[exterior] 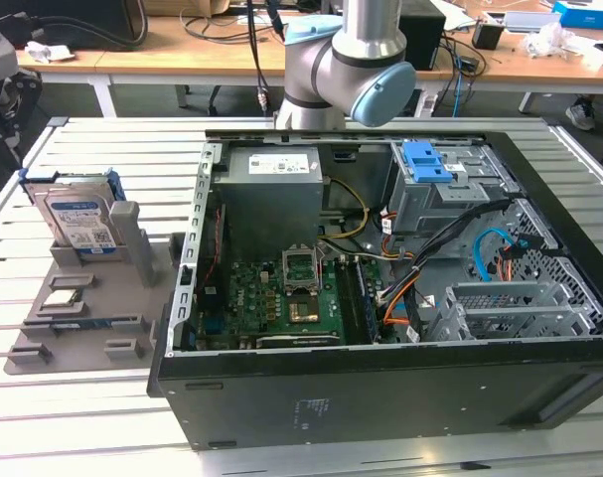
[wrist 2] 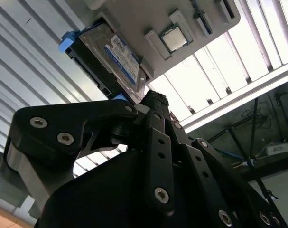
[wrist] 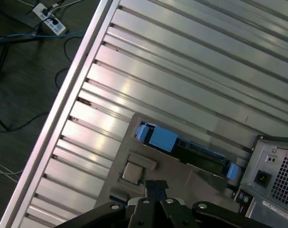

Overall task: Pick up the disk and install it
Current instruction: 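Pick up the disk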

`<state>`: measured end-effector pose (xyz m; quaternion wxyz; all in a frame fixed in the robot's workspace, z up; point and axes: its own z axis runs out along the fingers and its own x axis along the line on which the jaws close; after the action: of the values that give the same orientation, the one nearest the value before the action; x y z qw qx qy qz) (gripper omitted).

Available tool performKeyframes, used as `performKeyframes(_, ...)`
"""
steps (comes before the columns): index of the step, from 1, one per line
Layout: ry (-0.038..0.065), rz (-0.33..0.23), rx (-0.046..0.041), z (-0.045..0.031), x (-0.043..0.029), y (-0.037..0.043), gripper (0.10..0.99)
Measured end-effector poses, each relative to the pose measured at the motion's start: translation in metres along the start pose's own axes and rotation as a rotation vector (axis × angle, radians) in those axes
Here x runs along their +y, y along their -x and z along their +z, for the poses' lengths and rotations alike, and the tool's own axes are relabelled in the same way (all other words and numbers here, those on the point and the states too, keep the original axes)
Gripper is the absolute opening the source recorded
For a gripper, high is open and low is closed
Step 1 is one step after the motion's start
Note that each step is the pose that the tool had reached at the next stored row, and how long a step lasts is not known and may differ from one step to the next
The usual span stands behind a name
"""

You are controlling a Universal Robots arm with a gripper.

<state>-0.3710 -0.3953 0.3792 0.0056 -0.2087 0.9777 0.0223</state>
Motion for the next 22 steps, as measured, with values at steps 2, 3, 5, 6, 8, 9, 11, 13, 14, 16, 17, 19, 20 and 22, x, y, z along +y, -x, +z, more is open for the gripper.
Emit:
performKeyframes(2, 0.001, -0.028, 0.0012, 0.0000, 0.0000, 0.0000, 0.106)
performKeyframes(3, 0.001, -0.041, 0.0017, 0.0000, 0.0000, 0.0000, 0.106)
performKeyframes(5, 0.002, -0.085, 0.0036, 0.0000, 0.0000, 0.0000, 0.106)
performKeyframes(6, 0.002, -0.103, 0.0043, 0.0000, 0.0000, 0.0000, 0.106)
performKeyframes(8, 0.003, -0.140, 0.0058, 0.0000, 0.0000, 0.0000, 0.106)
performKeyframes(9, 0.003, -0.154, 0.0064, 0.0000, 0.0000, 0.0000, 0.106)
performKeyframes(11, 0.004, -0.180, 0.0074, 0.0000, 0.0000, 0.0000, 0.106)
performKeyframes(13, 0.004, -0.213, 0.0088, 0.0000, 0.0000, 0.0000, 0.106)
performKeyframes(14, 0.005, -0.236, 0.0098, 0.0000, 0.0000, 0.0000, 0.106)
performKeyframes(16, 0.005, -0.266, 0.0110, 0.0000, 0.0000, 0.0000, 0.106)
performKeyframes(17, 0.006, -0.280, 0.0117, 0.0000, 0.0000, 0.0000, 0.106)
performKeyframes(19, 0.006, -0.311, 0.0129, 0.0000, 0.0000, 0.0000, 0.106)
performKeyframes(20, 0.007, -0.327, 0.0135, 0.0000, 0.0000, 0.0000, 0.106)
performKeyframes(22, 0.007, -0.343, 0.0142, 0.0000, 0.0000, 0.0000, 0.106)
